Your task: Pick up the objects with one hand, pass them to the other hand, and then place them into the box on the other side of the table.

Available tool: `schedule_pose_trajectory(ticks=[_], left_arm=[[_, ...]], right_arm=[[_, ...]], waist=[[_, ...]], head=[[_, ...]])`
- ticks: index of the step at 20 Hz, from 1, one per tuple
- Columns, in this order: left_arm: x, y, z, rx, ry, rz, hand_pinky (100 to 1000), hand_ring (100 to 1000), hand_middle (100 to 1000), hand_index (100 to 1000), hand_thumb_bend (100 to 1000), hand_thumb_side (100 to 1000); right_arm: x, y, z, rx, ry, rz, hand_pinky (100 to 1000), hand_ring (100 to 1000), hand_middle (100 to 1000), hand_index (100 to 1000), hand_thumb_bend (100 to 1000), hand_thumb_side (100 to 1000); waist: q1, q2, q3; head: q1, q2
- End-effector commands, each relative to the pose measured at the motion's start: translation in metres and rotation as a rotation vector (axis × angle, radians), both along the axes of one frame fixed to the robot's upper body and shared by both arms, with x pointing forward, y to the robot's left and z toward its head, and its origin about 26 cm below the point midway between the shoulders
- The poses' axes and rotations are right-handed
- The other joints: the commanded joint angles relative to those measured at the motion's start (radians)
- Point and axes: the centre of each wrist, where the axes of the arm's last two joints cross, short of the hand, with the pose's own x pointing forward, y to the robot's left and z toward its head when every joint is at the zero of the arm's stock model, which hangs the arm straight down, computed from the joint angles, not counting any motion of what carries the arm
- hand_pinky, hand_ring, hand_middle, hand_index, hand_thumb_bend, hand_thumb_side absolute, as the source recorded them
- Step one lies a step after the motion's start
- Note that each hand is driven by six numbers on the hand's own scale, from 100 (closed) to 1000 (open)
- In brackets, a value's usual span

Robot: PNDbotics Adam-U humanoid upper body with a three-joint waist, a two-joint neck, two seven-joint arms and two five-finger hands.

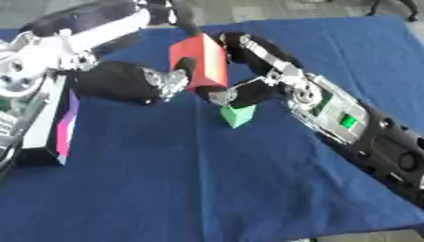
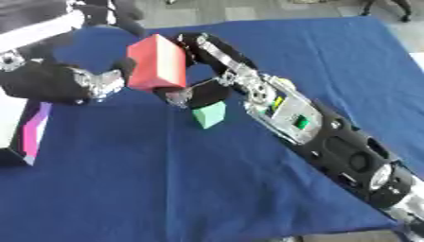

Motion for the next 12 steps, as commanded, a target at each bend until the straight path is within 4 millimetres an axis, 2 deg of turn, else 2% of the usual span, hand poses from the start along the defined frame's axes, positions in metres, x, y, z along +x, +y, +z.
schedule_pose_trajectory(ticks=[1,3,8,10,11,12], left_arm=[[0.0053,0.0076,0.0068,0.011,-0.022,0.019,1000,1000,922,871,100,730],[0.0072,0.0091,0.0061,0.021,-0.015,0.015,1000,1000,920,871,100,781],[0.0103,0.0134,0.0054,0.019,0.014,0.012,1000,1000,921,888,100,844],[0.0113,0.0145,0.0047,0.024,0.022,0.014,1000,1000,926,893,100,841],[0.0120,0.0151,0.0041,0.026,0.030,0.016,1000,1000,929,897,100,809],[0.0129,0.0157,0.0034,0.029,0.038,0.019,1000,1000,934,903,100,736]], right_arm=[[-0.0010,-0.0020,0.0065,-0.019,-0.029,0.002,656,633,577,643,100,100],[-0.0013,-0.0017,0.0064,-0.024,-0.030,0.006,656,633,577,643,100,100],[-0.0009,-0.0012,0.0057,-0.034,-0.031,0.012,657,633,577,642,100,100],[-0.0004,-0.0013,0.0052,-0.040,-0.030,0.011,657,633,577,643,100,100],[-0.0001,-0.0013,0.0048,-0.042,-0.028,0.011,657,633,578,643,100,100],[0.0002,-0.0014,0.0045,-0.044,-0.027,0.010,657,633,578,643,100,100]], waist=[[0.006,-0.011,-0.001],[0.005,-0.011,-0.001],[0.003,-0.008,-0.002],[0.002,-0.006,-0.002],[0.002,-0.006,-0.002],[0.001,-0.005,-0.002]], head=[[-0.004,-0.002],[-0.005,-0.002],[-0.009,-0.002],[-0.011,-0.002],[-0.012,-0.002],[-0.013,-0.002]])
